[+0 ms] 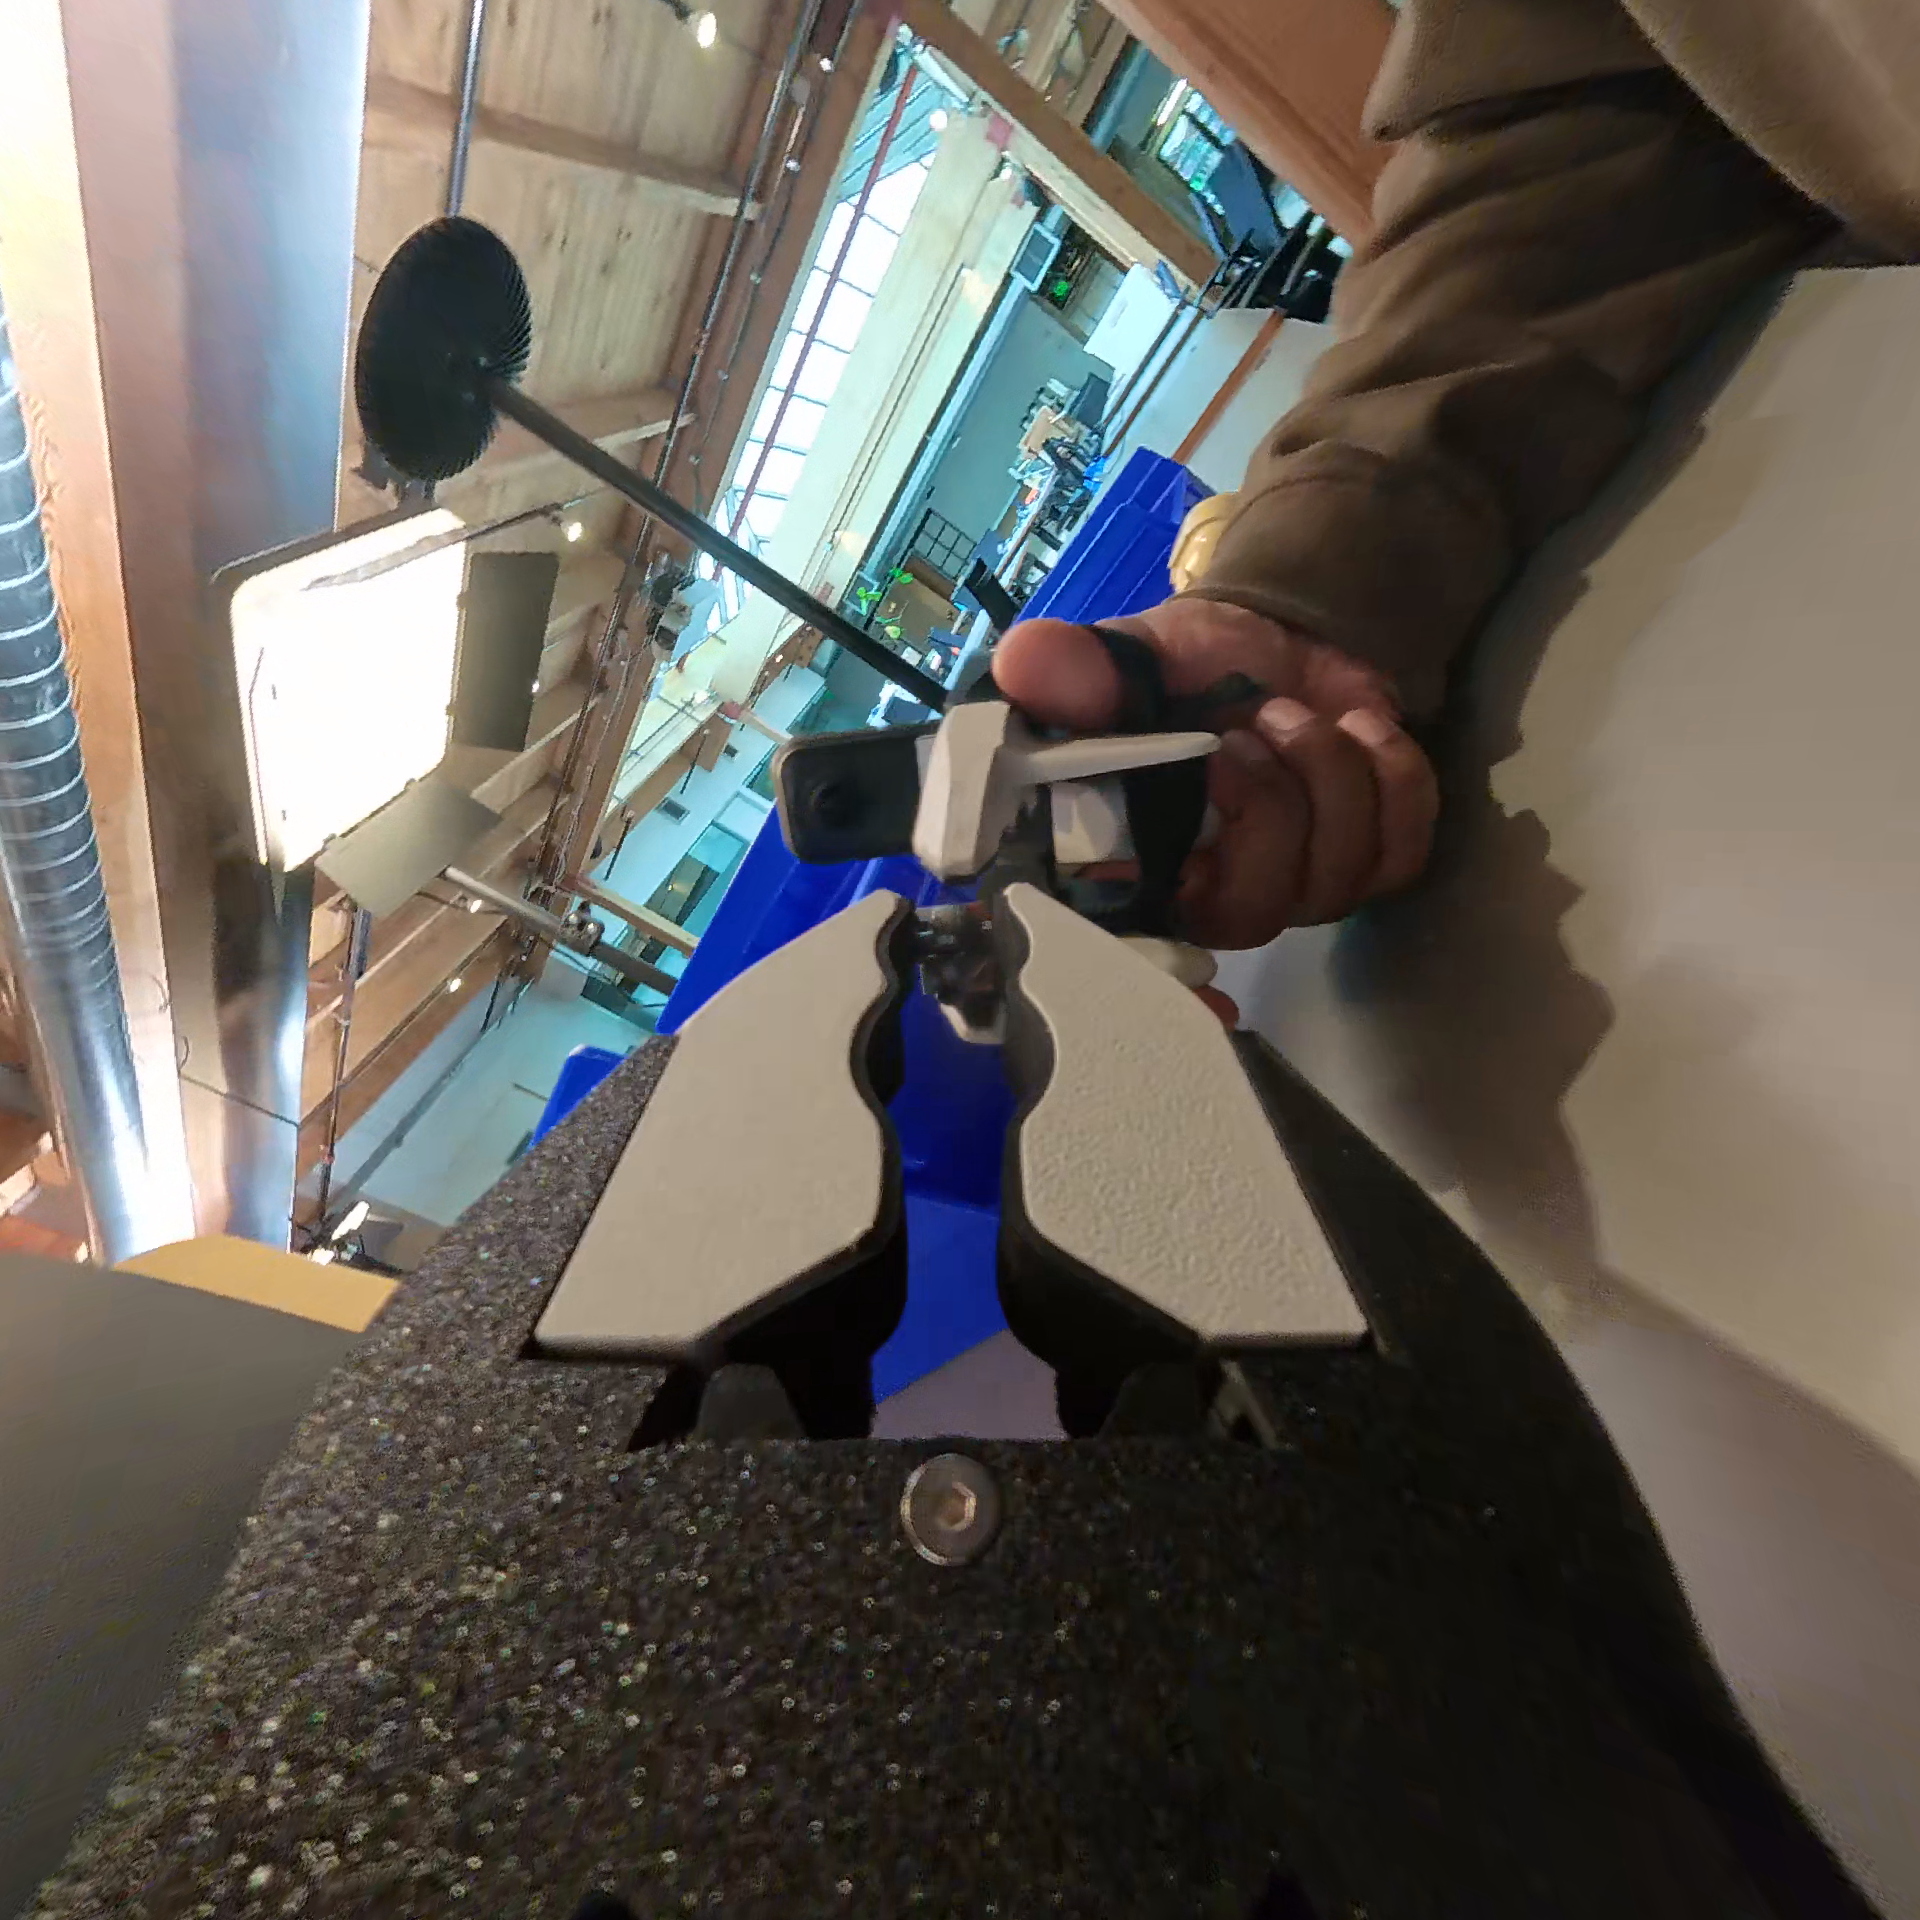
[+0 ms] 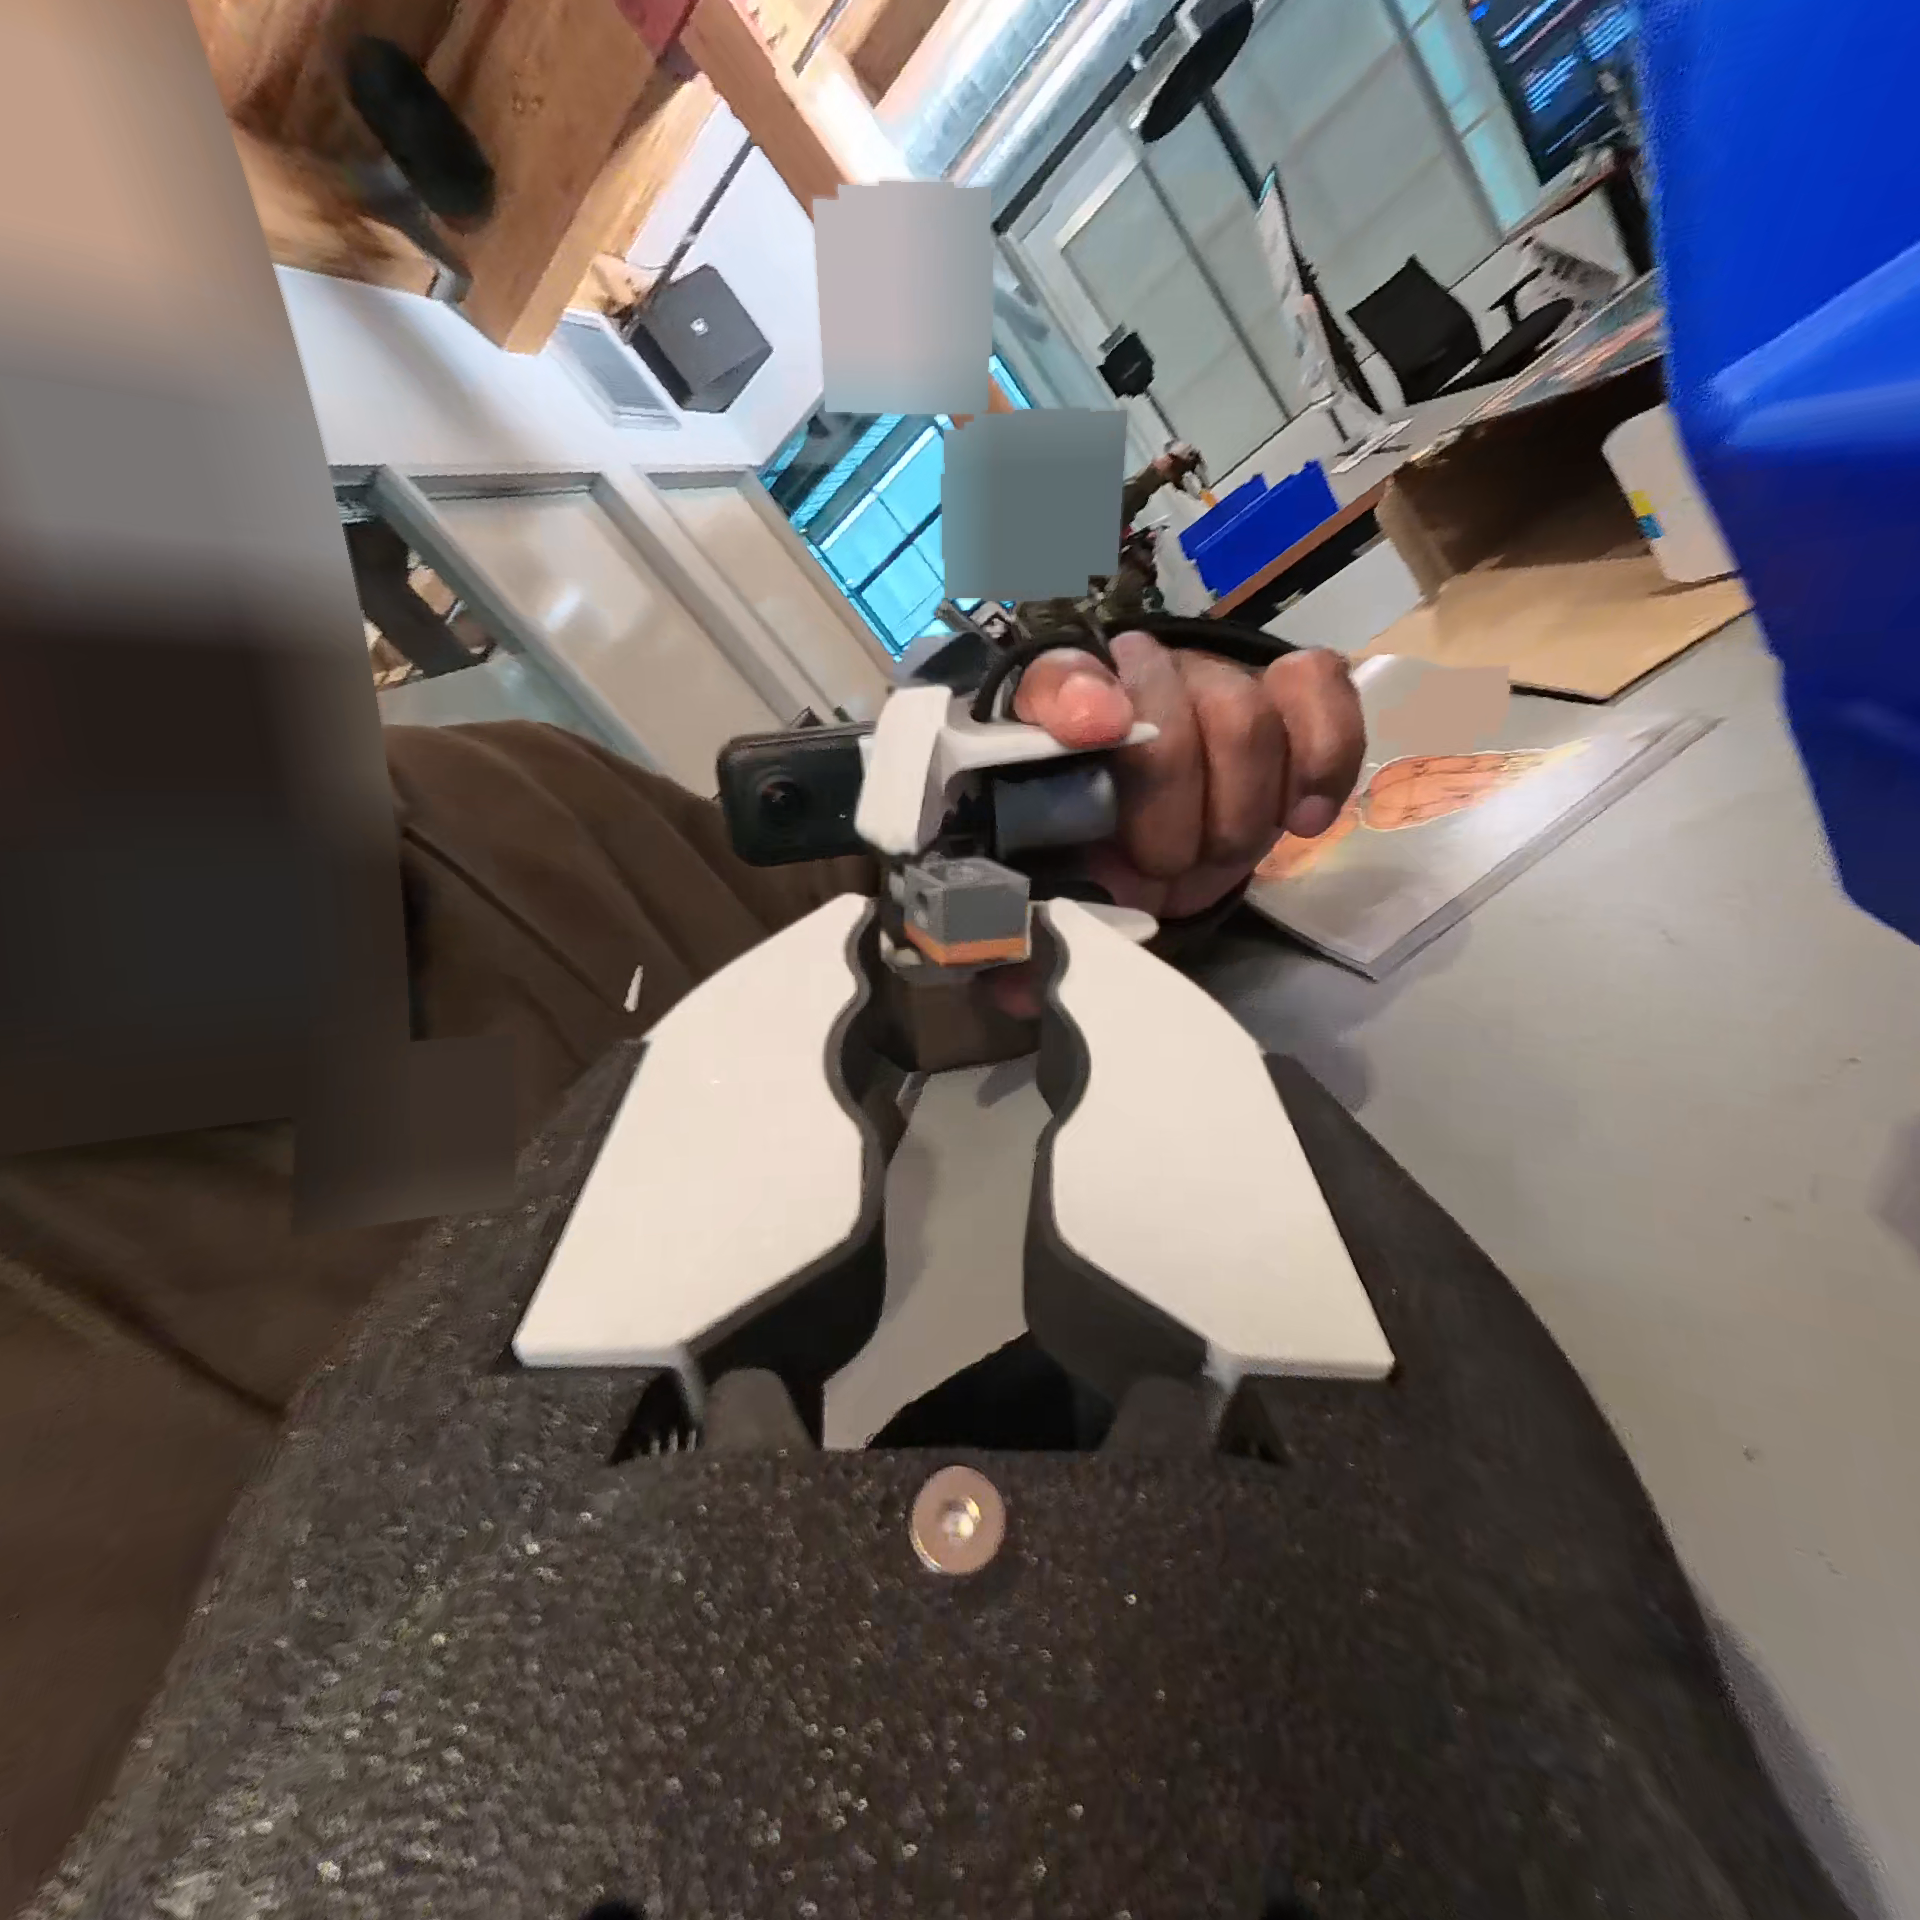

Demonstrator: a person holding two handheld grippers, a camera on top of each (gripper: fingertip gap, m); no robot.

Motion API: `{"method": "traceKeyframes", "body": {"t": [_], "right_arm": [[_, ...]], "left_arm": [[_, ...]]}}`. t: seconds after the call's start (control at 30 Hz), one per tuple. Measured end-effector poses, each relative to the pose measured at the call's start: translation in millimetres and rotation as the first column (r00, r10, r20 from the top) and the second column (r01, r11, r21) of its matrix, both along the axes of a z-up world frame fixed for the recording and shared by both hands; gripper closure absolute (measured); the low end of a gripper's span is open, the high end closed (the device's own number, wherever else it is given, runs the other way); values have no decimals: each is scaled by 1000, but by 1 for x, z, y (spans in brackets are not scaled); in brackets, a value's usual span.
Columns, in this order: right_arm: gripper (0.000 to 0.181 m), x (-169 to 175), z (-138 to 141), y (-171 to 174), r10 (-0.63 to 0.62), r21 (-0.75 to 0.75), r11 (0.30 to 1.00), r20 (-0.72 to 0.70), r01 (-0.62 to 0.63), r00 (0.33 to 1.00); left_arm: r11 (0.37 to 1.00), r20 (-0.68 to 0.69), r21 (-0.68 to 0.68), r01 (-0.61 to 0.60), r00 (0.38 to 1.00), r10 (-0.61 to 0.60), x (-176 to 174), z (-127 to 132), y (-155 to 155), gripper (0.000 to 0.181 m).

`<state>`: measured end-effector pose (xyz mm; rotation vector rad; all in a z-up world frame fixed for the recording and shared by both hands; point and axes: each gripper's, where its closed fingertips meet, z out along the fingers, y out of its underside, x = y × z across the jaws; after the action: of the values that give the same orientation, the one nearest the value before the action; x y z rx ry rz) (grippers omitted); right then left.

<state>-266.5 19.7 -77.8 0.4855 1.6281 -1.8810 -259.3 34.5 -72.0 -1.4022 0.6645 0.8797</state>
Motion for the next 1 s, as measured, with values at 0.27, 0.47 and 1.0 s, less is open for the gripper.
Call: {"method": "traceKeyframes", "body": {"t": [0.27,0.47,1.0], "right_arm": [[164,4,-3,4,34,21,999,-13,-34,999],[164,1,-7,7,-2,52,999,-29,4,1000],[163,9,-16,3,38,99,994,-9,-37,999]], "left_arm": [[1000,54,14,11,998,-12,0,-4,-1,167],[1000,96,0,-7,995,7,-4,-8,1,167],[997,-73,-15,-74,995,73,1,-13,4,167]]}}
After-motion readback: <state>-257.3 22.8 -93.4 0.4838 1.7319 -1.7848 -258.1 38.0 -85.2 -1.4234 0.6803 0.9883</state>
